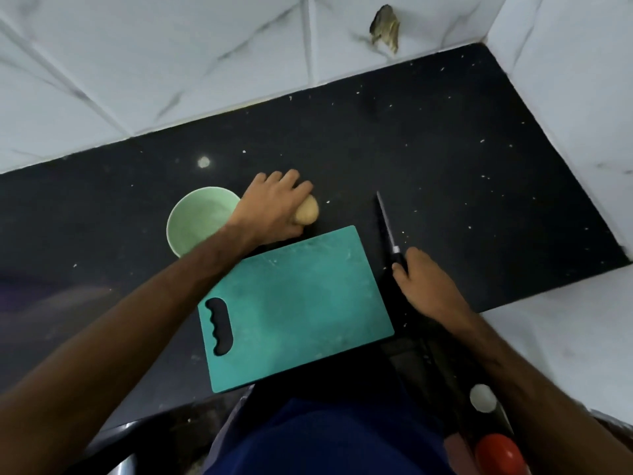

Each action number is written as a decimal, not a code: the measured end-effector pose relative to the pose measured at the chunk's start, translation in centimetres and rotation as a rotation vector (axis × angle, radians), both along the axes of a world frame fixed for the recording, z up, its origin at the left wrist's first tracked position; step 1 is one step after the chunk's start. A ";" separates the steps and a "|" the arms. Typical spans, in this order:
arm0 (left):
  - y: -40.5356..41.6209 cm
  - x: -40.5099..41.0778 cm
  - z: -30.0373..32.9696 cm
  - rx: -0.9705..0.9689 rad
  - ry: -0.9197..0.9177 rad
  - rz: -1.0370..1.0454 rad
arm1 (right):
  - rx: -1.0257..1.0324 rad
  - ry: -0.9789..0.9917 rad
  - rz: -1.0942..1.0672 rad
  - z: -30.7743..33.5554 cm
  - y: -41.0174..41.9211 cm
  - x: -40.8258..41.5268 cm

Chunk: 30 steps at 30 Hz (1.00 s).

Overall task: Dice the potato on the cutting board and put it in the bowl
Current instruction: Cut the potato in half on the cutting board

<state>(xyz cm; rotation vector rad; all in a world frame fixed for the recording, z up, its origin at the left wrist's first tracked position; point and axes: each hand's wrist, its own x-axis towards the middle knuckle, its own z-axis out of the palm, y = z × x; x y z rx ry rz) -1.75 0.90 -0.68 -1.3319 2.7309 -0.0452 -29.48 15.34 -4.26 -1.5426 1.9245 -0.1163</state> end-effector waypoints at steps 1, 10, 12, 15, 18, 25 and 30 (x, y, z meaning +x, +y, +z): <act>1.3 0.1 0.5 0.040 0.144 0.025 | -0.013 -0.119 -0.054 0.7 -0.2 -0.1; 13.7 5.6 -4.6 0.288 0.724 0.309 | 0.007 -0.939 -0.077 -0.2 -1.4 8.4; 14.8 6.4 -5.9 0.283 0.789 0.338 | -0.010 -0.957 0.001 -1.2 -1.5 10.0; 16.1 6.7 -7.4 0.296 0.909 0.370 | -0.077 -0.959 0.084 -2.6 -1.2 11.4; 16.9 7.2 -8.7 0.267 1.016 0.450 | -0.101 -0.933 0.163 -4.0 -1.0 12.1; 17.2 7.4 -10.1 0.241 1.067 0.446 | -0.171 -0.906 0.251 -5.3 -0.8 11.9; 17.2 7.4 -10.5 0.181 1.055 0.423 | -0.264 -0.817 0.301 -5.8 -0.4 12.3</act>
